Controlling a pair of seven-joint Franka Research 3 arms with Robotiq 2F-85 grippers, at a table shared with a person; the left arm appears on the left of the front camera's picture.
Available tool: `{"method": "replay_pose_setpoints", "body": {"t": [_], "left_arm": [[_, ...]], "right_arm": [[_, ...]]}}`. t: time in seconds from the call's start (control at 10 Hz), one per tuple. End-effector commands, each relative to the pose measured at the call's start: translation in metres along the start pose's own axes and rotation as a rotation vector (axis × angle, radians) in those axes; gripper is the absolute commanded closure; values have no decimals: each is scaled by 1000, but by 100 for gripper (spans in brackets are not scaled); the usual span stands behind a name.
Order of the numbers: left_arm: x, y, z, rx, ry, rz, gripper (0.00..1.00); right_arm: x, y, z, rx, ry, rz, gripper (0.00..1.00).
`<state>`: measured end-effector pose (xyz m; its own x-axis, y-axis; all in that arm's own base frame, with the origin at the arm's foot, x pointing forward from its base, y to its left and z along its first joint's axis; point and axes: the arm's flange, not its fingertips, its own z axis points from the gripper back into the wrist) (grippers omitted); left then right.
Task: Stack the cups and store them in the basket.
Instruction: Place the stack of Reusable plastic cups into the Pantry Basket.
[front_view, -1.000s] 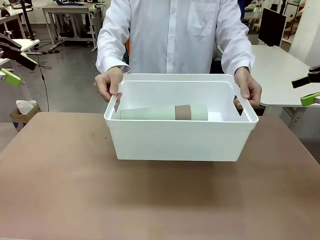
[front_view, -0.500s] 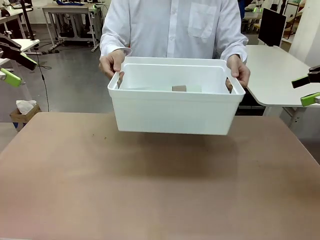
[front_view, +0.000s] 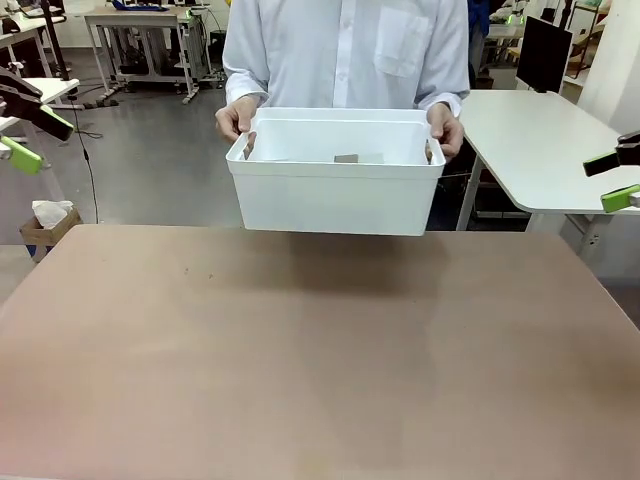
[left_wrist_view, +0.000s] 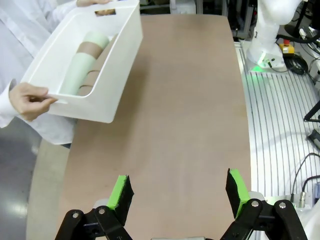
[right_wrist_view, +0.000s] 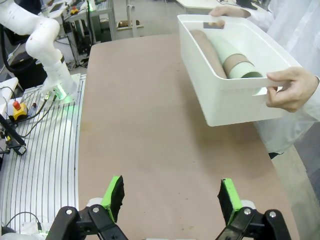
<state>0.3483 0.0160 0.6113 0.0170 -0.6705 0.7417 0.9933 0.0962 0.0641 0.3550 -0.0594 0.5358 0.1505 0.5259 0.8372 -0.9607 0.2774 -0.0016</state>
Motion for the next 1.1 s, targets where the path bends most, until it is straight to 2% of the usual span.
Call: {"method": "replay_pose_setpoints", "body": {"t": [0.0, 1.0], "left_arm": [[3, 0, 1, -8, 2, 9, 3], [3, 0, 1, -8, 2, 9, 3]], "right_arm": [[0, 0, 0, -2, -19, 16, 0], [0, 0, 0, -2, -19, 16, 0]]}}
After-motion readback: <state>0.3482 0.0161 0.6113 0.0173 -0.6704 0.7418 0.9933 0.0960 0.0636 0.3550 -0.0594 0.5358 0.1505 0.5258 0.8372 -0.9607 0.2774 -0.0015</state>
